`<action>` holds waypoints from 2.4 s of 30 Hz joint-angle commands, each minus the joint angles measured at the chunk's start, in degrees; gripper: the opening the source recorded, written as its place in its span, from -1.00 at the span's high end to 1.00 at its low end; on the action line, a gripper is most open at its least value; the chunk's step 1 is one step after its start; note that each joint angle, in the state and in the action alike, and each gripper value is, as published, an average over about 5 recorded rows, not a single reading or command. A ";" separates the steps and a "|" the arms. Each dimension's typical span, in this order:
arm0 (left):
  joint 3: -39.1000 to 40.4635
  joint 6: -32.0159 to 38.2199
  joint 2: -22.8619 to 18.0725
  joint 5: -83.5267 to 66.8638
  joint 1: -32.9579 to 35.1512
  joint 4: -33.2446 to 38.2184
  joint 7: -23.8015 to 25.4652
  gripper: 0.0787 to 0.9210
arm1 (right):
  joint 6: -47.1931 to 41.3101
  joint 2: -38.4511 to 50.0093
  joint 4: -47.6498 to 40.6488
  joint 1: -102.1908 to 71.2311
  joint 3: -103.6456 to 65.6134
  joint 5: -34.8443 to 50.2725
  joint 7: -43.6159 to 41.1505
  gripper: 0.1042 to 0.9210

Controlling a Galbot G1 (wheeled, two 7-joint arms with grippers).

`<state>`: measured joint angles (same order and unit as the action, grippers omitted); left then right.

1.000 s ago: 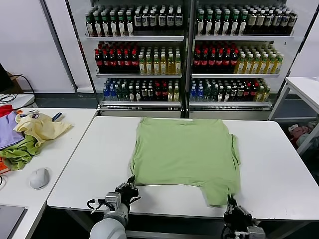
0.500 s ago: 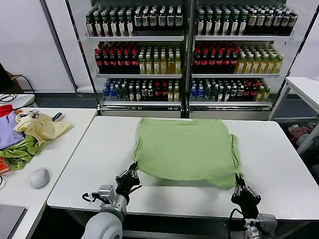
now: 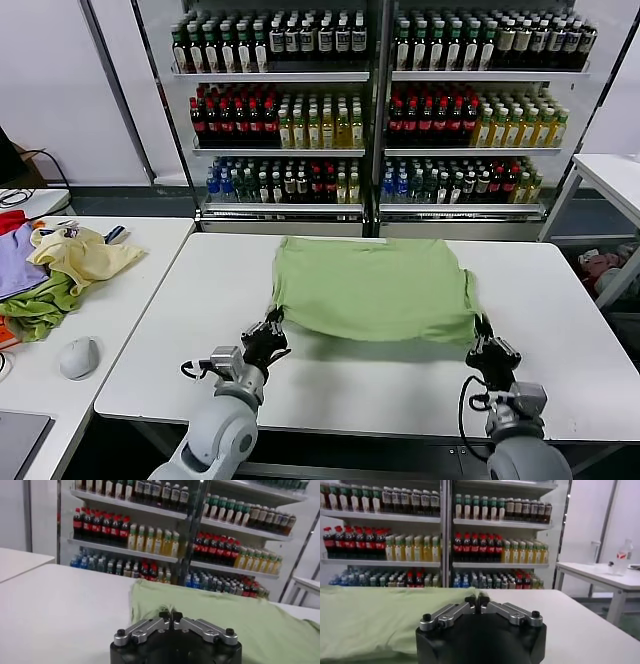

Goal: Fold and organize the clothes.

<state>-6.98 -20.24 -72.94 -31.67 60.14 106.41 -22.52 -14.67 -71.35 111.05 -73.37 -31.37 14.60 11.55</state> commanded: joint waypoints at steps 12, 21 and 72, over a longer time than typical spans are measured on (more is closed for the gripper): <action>3.25 0.17 -2.90 5.14 -13.23 -18.43 -0.31 0.98 | -0.77 -0.03 -12.77 11.40 2.64 -3.01 -0.71 0.95; 3.88 -0.36 -3.78 7.96 -13.82 -20.47 -0.62 0.70 | -2.97 -0.79 -12.36 10.25 3.68 -5.95 -3.64 0.45; 1.12 -3.78 -2.31 -0.74 -4.57 -12.83 -1.32 0.92 | -9.04 0.11 -6.80 1.11 -0.26 2.66 -3.85 0.98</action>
<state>-5.68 -23.81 -75.26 -30.95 53.14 90.71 -23.90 -23.73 -71.56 104.09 -72.35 -32.19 16.90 7.79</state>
